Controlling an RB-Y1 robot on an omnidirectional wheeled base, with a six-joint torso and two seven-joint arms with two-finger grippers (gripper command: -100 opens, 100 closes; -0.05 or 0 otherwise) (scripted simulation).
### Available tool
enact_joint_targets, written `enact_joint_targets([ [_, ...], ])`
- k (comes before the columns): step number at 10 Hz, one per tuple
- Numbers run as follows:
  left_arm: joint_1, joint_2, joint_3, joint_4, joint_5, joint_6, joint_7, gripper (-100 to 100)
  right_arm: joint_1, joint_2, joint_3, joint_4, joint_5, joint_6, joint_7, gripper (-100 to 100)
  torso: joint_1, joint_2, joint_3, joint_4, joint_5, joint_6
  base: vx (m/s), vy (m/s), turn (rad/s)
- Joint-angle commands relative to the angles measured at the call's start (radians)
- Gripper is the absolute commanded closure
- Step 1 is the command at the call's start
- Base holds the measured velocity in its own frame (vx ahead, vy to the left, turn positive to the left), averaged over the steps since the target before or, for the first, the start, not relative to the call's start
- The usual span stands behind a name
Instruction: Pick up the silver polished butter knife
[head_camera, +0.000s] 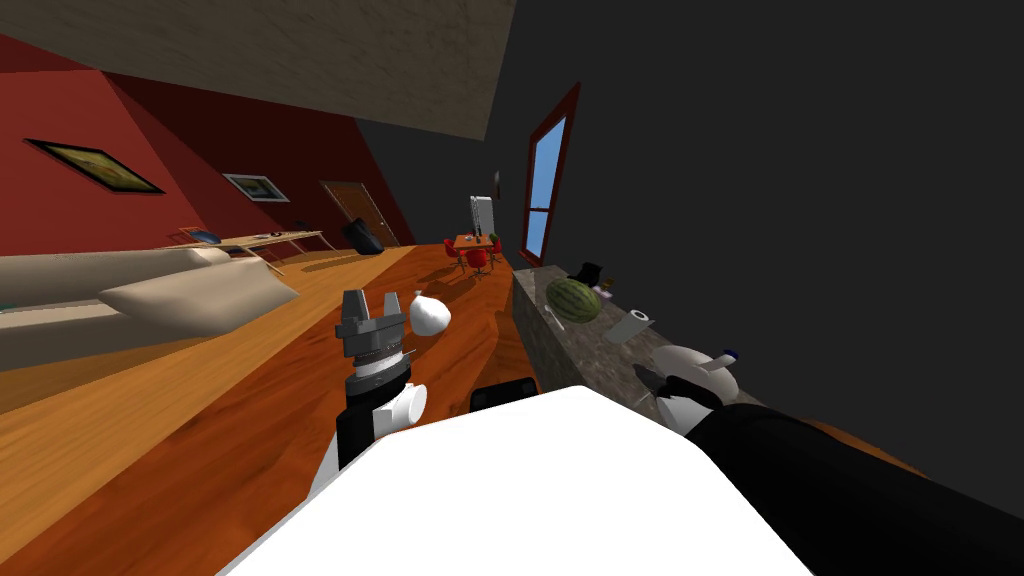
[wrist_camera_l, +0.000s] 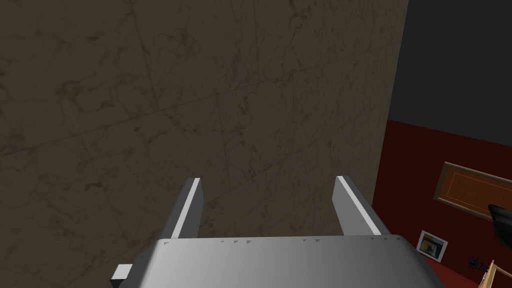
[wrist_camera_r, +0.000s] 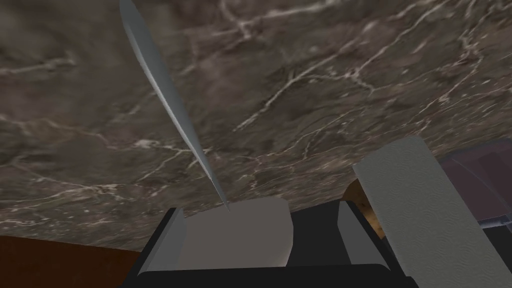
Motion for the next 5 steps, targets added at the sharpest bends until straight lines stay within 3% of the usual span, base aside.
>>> enact_joint_targets([
  [1,0.000,0.000,0.000,0.000,0.000,0.000,0.000,0,-0.002,-0.006,-0.004,0.000,-0.008,0.050,0.018,-100,0.000,0.000,0.000,0.000,0.000,0.000,0.020,-0.025,0.030],
  [5,0.000,0.000,0.000,0.000,0.000,0.000,0.000,0,-0.007,-0.015,-0.008,0.002,-0.018,0.150,0.046,-100,0.000,0.000,0.000,0.000,0.000,0.000,0.015,-0.025,0.016],
])
